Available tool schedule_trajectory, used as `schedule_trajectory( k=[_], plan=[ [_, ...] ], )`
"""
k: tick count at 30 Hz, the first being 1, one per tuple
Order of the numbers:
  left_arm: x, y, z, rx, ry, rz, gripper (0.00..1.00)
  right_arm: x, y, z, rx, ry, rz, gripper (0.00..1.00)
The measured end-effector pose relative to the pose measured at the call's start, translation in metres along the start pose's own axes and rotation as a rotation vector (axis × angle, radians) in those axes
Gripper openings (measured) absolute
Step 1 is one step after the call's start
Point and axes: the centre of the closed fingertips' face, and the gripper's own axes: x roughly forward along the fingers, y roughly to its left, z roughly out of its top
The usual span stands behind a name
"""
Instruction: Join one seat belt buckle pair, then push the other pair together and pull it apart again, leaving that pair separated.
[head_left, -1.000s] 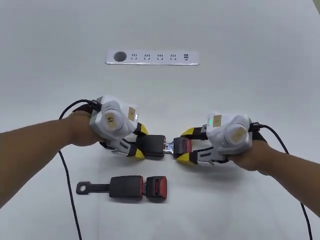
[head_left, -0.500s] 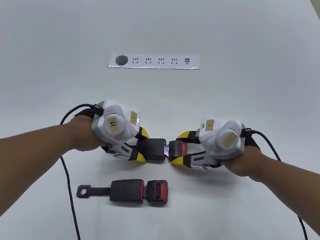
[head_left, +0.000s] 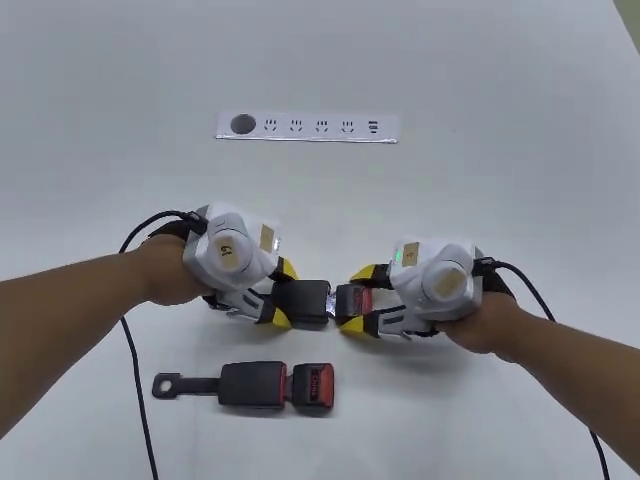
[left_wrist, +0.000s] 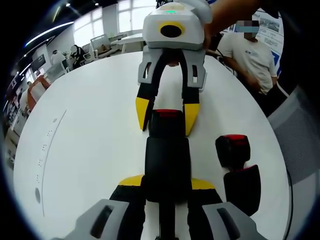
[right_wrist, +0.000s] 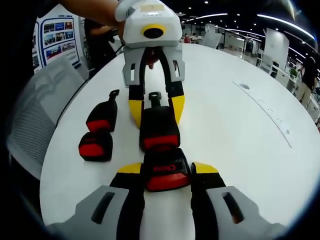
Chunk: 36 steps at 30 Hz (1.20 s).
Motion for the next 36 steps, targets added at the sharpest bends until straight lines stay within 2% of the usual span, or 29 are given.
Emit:
schedule_trajectory(
  k=[9,36],
  plan=[
    [-0.0005,0.0008,0.0019,-0.035,-0.009,0.02,0.32,0.002,-0.0003,0.0,-0.001,0.017,-0.014,0.34],
    [0.0006,-0.0007,0.0028,-0.014,0.017,0.014,0.33,0.0024,0.0009,0.0005,0.002,0.04,-0.017,0.34]
  ],
)
